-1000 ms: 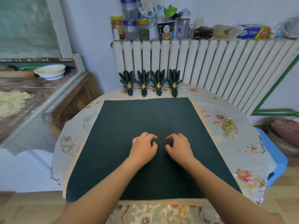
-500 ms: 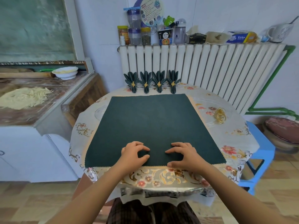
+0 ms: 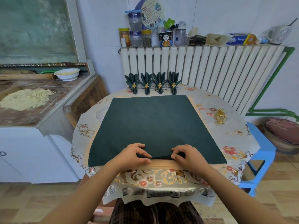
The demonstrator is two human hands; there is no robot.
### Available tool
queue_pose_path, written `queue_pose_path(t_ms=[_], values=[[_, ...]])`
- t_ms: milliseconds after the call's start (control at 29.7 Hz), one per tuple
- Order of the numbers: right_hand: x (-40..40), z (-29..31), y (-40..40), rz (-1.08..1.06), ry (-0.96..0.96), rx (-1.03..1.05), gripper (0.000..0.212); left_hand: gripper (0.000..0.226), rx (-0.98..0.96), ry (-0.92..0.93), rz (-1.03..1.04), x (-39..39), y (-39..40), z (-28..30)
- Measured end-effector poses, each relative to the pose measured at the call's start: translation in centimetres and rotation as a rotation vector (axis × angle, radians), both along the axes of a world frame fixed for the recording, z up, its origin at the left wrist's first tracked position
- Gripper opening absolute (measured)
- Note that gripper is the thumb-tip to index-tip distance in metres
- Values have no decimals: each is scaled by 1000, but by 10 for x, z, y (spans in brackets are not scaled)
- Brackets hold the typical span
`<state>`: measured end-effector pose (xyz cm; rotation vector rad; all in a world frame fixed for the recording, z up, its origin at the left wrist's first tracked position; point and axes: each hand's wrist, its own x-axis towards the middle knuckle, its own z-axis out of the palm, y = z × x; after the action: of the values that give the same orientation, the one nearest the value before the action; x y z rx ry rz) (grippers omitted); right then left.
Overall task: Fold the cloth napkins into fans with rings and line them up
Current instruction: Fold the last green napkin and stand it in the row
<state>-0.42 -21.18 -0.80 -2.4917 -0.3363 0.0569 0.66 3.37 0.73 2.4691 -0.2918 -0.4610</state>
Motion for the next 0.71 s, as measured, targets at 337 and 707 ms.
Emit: queue_pose_path(t_ms=[337,707], values=[[13,29,-1,-85,-13,-219,12,30,51,27,-64,8,17,41],[33,67,-13,184,252,-410,13,22,182,324,-206,23,24,63]])
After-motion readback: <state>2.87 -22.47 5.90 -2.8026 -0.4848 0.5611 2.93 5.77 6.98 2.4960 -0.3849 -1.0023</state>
